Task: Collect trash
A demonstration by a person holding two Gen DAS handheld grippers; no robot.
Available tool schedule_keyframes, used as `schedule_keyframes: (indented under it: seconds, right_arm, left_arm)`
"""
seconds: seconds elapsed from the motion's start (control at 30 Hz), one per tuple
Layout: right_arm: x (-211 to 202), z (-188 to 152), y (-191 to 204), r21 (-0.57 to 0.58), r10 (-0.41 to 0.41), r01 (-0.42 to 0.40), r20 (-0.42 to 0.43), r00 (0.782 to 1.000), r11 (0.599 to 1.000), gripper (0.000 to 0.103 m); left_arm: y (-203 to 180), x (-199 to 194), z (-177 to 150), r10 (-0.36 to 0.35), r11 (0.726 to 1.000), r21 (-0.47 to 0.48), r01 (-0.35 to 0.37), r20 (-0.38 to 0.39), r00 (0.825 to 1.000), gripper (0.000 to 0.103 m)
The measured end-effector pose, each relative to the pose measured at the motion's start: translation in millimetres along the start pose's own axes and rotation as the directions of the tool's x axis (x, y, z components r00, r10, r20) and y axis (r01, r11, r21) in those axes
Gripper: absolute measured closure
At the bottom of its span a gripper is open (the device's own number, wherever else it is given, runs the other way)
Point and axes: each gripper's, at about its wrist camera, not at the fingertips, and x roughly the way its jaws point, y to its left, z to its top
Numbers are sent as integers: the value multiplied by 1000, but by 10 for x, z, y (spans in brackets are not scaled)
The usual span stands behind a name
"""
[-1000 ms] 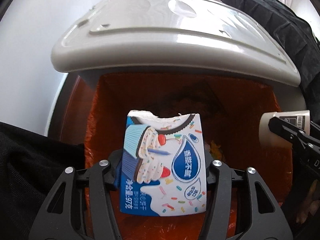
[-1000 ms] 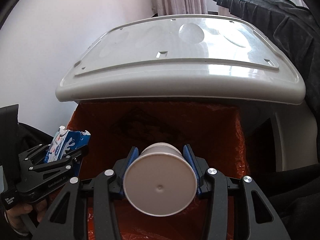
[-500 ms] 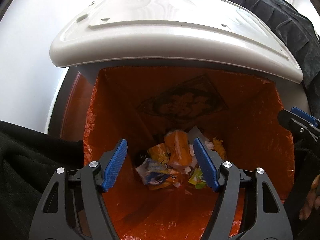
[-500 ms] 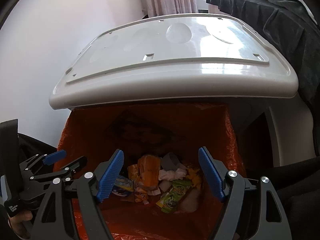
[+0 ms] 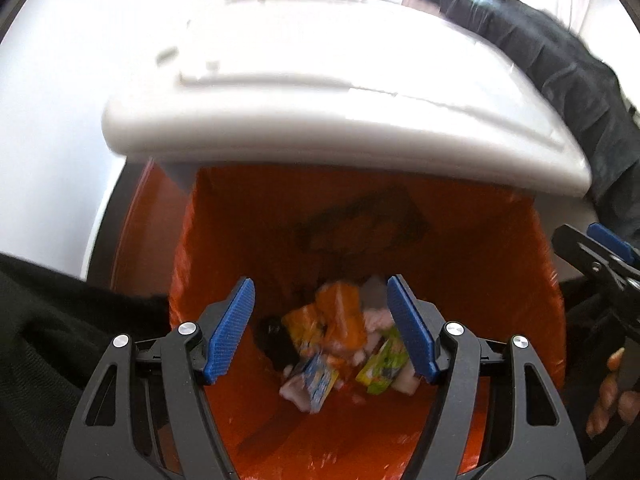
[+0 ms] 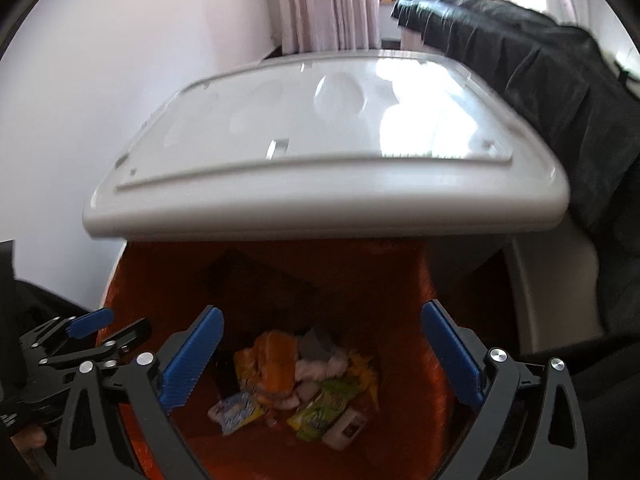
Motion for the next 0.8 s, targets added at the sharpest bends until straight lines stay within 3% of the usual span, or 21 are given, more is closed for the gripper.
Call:
schedule_keyframes:
  seconds: [0.07,0.2,0.27,0.4,0.63,0.8]
  right_arm:
    - [-48,90,-47,3,-15,15,30,999,1000,5]
    - [-78,339,-178,38,-83,80,83,993,996,5]
    - [-64,411,-224,66,-120,113,112,986,991,5]
    - [12,431,-242,100,-138,126,119,983,987,5]
    - [56,412,-125,30,-190,188,148,970,982,5]
    - [38,402,-95,2,-205,208,177,963,978,5]
  left_arm:
    - [12,-136,104,-7,1000,-1,7,58,998,35]
    - [19,-305,359,21,1000,16,-24,169,985,23]
    - [18,-320,426,24,1000,13,-27,188,982,21]
    - [29,-222,425,12,1000,-4,-12,180,984,21]
    - [-13,-6,356,12,1000,21,-15,112,994,21]
    - [-8,-26,336,17,999,28,-20,115,993,19]
